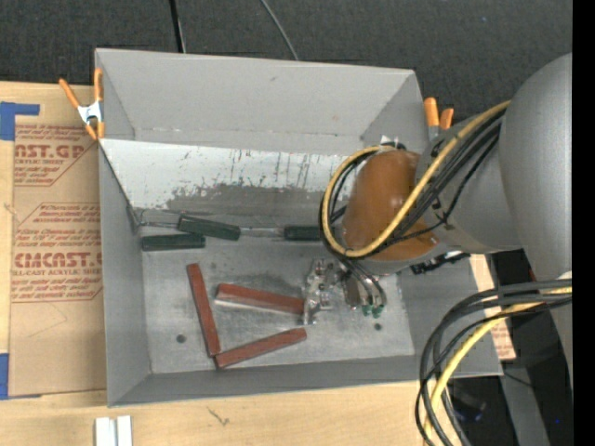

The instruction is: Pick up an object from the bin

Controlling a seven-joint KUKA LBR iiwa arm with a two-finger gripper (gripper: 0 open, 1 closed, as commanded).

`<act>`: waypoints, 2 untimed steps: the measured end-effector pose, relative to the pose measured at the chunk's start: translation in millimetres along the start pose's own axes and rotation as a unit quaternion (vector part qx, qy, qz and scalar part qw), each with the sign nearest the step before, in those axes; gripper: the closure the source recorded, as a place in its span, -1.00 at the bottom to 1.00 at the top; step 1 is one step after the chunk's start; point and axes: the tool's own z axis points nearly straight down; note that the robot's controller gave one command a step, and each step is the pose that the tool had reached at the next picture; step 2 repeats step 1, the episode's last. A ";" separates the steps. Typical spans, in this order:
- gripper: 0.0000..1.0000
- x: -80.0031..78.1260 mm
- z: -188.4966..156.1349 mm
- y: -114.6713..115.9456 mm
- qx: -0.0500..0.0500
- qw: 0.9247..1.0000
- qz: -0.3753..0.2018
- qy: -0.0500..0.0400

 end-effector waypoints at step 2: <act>1.00 -17.0 -177.4 -9.3 0.000 0.999 -0.043 0.002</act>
Offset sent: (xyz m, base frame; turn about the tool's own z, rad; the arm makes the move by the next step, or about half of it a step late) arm 0.0000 0.0000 0.0000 0.0000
